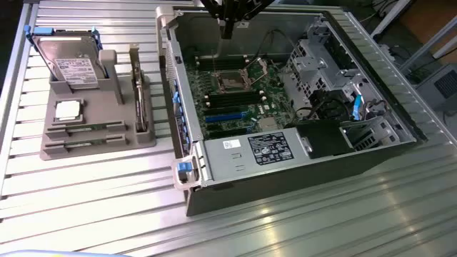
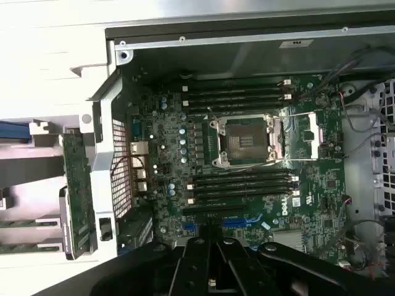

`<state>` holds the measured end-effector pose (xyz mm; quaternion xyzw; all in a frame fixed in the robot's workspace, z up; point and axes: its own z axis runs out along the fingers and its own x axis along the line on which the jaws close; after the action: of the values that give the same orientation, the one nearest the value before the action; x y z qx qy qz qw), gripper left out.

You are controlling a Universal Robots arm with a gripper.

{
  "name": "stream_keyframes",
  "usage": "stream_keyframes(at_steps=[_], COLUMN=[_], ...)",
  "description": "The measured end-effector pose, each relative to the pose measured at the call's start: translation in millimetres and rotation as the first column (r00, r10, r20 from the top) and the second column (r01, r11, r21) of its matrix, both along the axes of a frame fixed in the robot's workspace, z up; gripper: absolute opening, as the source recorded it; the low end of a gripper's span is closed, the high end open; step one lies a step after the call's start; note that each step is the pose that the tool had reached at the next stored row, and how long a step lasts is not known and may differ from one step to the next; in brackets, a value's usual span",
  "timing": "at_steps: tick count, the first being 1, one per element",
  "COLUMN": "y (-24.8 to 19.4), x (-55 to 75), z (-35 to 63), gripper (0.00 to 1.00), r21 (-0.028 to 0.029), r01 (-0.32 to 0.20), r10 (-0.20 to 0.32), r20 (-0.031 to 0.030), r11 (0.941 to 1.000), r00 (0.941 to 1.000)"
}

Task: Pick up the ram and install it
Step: 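Reach for the ram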

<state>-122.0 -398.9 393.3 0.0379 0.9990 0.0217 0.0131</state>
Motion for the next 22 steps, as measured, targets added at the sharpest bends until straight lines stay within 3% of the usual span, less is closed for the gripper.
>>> stream_keyframes(at_steps=[1, 4, 22], y=[0.0, 0.0, 0.0], x=[-7.6, -13.7, -27.4], z=[-0.1, -0.2, -0.5], gripper=[0.1, 0.1, 0.1], r21=[0.0, 0.0001, 0.0], r01=[0.0, 0.0, 0.0], r10=[0.0, 0.0, 0.0], r20=[0.0001, 0.0001, 0.0], r11=[1.0, 1.0, 1.0], r00=[1.0, 1.0, 1.0])
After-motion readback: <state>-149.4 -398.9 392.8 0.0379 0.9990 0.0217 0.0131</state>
